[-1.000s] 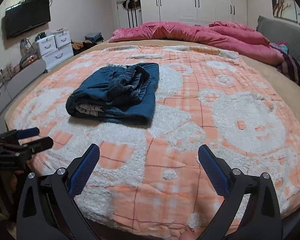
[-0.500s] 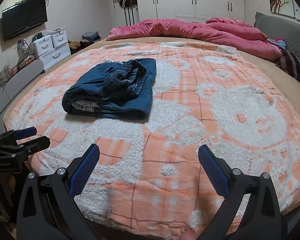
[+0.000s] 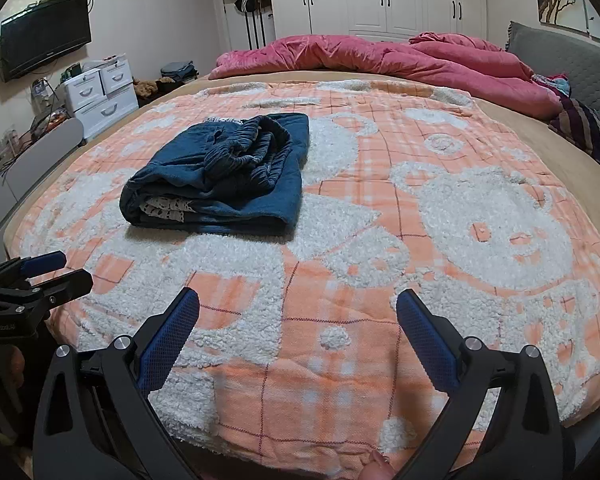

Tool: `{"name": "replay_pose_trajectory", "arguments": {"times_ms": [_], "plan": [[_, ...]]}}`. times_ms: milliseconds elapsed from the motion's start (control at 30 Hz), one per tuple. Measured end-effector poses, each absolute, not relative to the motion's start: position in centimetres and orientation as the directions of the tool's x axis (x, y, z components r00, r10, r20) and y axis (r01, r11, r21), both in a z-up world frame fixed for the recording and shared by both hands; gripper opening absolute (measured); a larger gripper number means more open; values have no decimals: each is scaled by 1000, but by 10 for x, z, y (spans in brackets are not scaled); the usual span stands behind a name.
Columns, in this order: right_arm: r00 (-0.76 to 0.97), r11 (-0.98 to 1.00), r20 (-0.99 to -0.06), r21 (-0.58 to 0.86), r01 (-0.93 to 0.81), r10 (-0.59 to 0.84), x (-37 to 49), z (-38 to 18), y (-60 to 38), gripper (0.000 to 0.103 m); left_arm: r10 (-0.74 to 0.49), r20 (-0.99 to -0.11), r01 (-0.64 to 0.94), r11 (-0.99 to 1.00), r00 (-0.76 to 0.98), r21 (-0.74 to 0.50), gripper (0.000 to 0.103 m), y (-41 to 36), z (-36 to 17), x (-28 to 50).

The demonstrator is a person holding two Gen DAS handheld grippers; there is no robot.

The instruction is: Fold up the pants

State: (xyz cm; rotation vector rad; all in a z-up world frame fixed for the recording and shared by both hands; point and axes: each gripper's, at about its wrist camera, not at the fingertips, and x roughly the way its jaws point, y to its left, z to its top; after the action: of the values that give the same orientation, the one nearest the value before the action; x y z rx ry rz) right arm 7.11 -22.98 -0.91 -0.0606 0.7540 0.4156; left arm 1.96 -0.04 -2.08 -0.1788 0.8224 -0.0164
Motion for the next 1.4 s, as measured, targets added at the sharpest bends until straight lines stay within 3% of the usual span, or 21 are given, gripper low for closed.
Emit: {"name": "replay_pose_trajectory", "arguments": {"times_ms": [1400], "plan": [[650,924,-686,91,-371,329,70,-10,-230,99,-104,-737,-43,983,667,-177,94,0,-19,18]]}}
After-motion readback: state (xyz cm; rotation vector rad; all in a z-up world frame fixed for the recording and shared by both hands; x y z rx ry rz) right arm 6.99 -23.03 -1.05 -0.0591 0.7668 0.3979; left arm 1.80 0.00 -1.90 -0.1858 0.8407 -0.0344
